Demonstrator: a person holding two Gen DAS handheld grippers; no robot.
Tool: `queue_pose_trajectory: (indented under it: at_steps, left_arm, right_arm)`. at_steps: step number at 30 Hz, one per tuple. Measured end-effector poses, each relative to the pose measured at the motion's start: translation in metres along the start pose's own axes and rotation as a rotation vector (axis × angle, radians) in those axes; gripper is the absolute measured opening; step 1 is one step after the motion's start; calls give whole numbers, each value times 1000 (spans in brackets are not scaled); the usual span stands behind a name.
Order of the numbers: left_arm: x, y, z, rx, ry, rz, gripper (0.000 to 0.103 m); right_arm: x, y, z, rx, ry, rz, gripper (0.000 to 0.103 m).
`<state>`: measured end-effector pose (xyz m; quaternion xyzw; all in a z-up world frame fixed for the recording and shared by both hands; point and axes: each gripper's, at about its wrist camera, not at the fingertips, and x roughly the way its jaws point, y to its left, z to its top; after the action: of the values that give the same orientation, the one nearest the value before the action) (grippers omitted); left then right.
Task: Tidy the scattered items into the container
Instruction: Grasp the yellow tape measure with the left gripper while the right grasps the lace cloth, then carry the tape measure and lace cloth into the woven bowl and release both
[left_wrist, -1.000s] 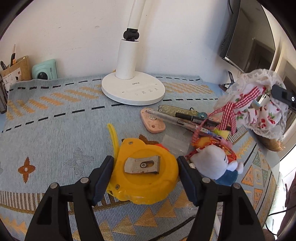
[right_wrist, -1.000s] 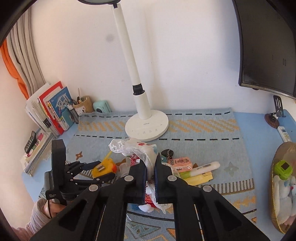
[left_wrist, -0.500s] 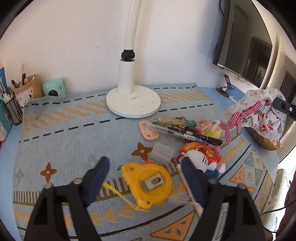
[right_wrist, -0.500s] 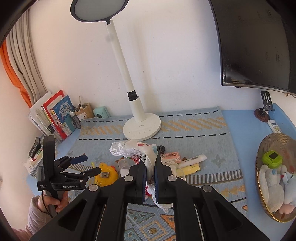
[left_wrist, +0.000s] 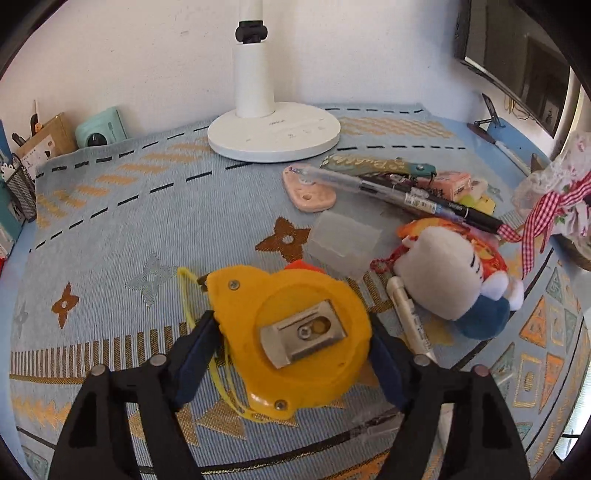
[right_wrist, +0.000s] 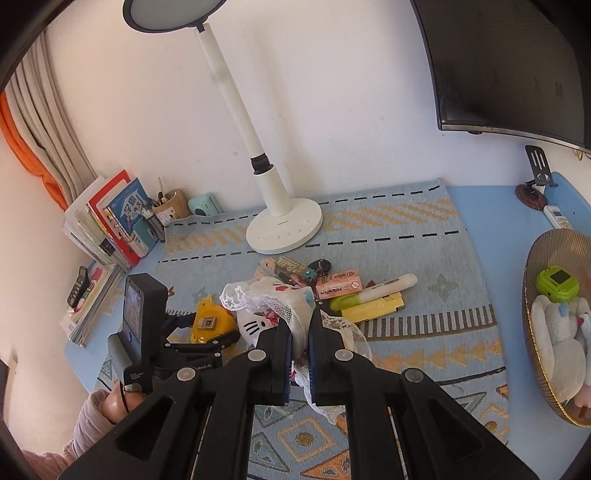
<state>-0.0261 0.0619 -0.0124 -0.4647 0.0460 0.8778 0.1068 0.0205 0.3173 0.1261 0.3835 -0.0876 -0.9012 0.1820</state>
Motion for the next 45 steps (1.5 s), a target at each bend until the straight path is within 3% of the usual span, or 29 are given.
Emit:
queue_pose_trajectory:
  at_steps: [8,19,26,32,38,45]
  left_arm:
    - [-35,-4,9,-21,-66,-41,70]
    - [-113,-65,54,108,-227,-79,69]
    - [-133,-139,92,229,-283,-172,69]
    - [-136,-224,122,352,-321,-280,69]
    - [-118,-315,145,465,-326,-410,69]
    - [-74,-402,156,551,-280,-508,69]
  right_arm:
    - [-16,-3,6,5,-39,9,8]
    - [-62,-30,10,59,-152,-10,8]
    - [-107,-68,10,95,-246,-73,8]
    - [-155,-117,8,152,-336,-181,8]
    - [-190,-176,0,254,-394,-306,8]
    - [-185,-241,-18,394,-384,-436,8]
